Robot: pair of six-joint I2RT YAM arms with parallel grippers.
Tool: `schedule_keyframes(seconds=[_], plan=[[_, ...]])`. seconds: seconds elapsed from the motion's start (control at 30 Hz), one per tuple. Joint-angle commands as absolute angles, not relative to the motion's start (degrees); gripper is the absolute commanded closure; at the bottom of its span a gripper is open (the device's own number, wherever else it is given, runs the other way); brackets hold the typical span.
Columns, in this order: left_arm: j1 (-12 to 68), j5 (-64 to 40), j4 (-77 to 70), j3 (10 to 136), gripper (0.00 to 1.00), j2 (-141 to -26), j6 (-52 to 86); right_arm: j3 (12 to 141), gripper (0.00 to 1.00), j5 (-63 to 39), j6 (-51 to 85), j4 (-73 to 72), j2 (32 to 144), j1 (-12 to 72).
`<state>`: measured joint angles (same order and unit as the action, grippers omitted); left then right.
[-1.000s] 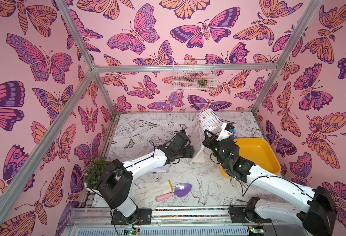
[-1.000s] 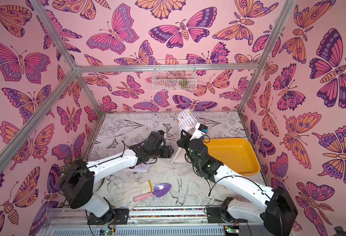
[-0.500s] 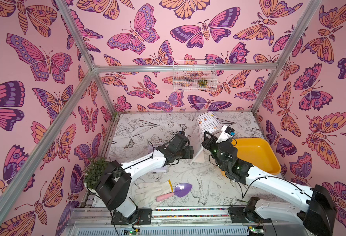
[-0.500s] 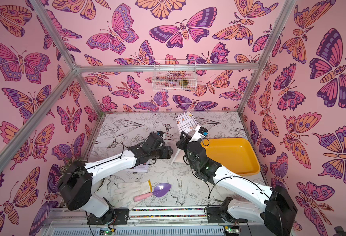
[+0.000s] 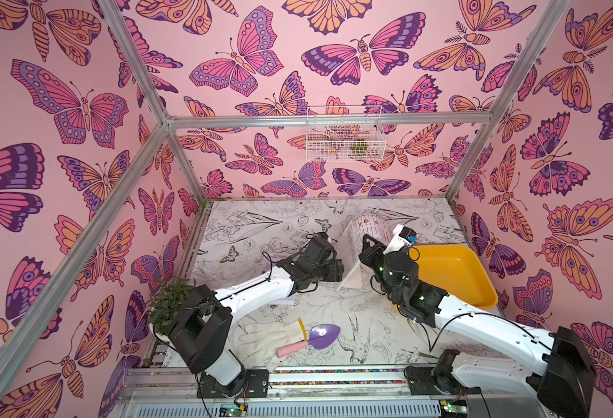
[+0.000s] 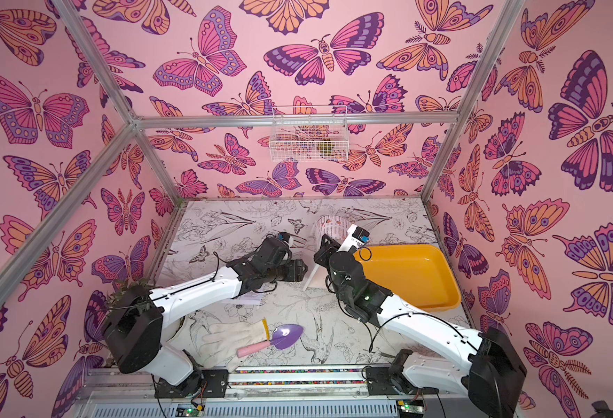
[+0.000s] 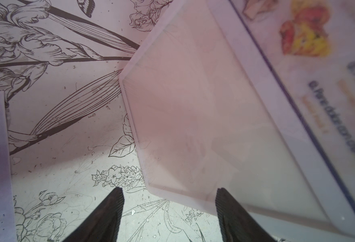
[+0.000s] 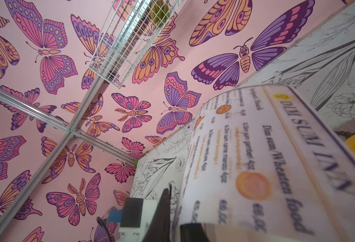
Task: Replace the menus in the menu holders
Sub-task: Insert the menu into the menu holder.
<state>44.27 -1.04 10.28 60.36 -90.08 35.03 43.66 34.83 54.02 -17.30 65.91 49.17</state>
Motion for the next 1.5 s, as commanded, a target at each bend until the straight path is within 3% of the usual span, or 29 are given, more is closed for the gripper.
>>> schedule_keyframes(seconds=[0.0, 0.4, 0.67, 0.87, 1.07, 1.27, 1.47], plan=[[44.47, 0.18, 10.00, 59.33, 0.28, -88.43, 35.27, 45.60, 0.90, 33.77, 54.32, -14.65, 66.53, 49.49], [44.47, 0.62, 10.02, 59.76, 0.28, -88.32, 34.83, 47.37, 0.91, 28.31, 53.39, -9.03, 68.61, 50.14], [44.47, 0.66, 10.84, 61.50, 0.28, -89.12, 34.35, 50.39, 0.58, 30.38, 46.12, -3.96, 65.63, 49.73], [44.47, 0.44, 11.24, 62.57, 0.28, -89.97, 34.27, 52.77, 0.49, 22.64, 43.68, -1.91, 65.90, 44.91], [44.49, 0.62, 11.42, 62.75, 0.28, -90.25, 34.18, 53.35, 0.52, 13.90, 43.17, -3.93, 67.56, 41.03], [44.47, 0.87, 11.39, 62.72, 0.28, -90.52, 34.19, 54.30, 0.74, 10.10, 43.29, -3.44, 69.15, 41.04], [44.47, 0.79, 11.32, 62.92, 0.28, -90.69, 34.28, 53.09, 0.81, 9.75, 45.93, -2.08, 70.52, 41.27]])
